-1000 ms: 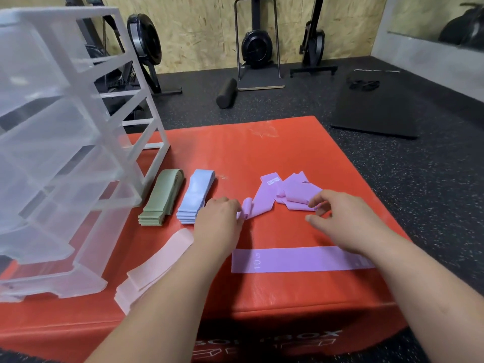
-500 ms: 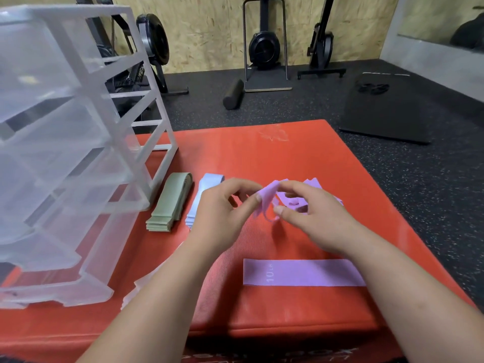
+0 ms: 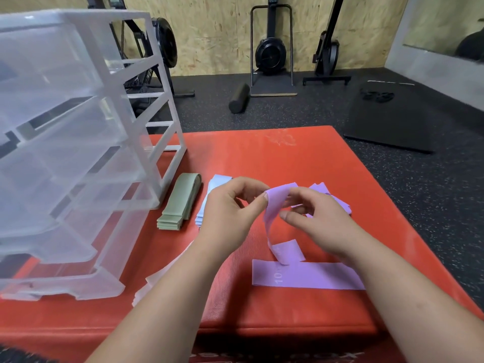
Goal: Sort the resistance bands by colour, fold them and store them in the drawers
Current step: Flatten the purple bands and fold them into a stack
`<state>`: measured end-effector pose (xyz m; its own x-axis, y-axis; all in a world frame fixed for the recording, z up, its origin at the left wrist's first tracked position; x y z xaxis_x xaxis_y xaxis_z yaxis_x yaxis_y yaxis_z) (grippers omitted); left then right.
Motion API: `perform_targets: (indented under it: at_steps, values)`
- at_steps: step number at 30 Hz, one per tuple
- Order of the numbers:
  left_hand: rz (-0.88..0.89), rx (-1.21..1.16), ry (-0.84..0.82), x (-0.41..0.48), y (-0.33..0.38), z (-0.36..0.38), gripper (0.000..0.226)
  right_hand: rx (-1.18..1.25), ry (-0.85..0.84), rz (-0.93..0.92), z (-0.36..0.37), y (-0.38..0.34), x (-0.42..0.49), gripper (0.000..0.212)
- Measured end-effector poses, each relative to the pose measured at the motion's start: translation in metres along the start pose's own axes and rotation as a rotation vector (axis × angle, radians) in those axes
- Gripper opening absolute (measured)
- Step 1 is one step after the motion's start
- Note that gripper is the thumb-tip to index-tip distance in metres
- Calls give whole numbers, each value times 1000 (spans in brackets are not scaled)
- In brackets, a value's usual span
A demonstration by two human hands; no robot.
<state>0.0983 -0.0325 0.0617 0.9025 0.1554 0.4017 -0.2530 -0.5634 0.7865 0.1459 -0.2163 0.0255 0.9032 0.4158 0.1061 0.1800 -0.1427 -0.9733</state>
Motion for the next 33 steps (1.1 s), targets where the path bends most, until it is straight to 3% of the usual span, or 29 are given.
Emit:
perform_targets:
  at_steps: [3,8,13,16,21,24,29,33]
  values:
    - [-22,0,-24,2,-6,2,15,118,44,-9,-3,-8,0,16]
    - [-123,65,-7,5,-31,14,6,156,316,-86,-25,-20,1,8]
    - [-95,40,-235,-4,-24,55,16,218,440,-97,-34,-31,-6,8]
    - [-75,58,-329,-8,-21,74,10,283,521,-141,-44,-37,-11,8]
    - [-113,60,-373,-4,-28,78,11,310,725,-183,-82,-32,-24,9]
    - [-90,102,-393,-1,-28,73,14,306,763,-97,-104,-12,-29,10]
    - [-99,89,-357,4,-35,60,28,162,713,238,-128,44,-39,12]
    - [-95,102,-371,2,-28,63,30,-329,565,371,-127,55,-49,31]
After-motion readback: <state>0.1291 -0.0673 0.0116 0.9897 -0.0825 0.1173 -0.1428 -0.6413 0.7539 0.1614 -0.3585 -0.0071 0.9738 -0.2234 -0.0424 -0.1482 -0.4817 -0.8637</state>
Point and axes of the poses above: each hand's wrist, its own x-axis towards the middle knuckle, its own z-axis out of the palm, y = z × x, the point moved 8 cm from there along x, towards the middle knuckle, and after that the axes turned 12 degrees about x, right-handed, at the moved point
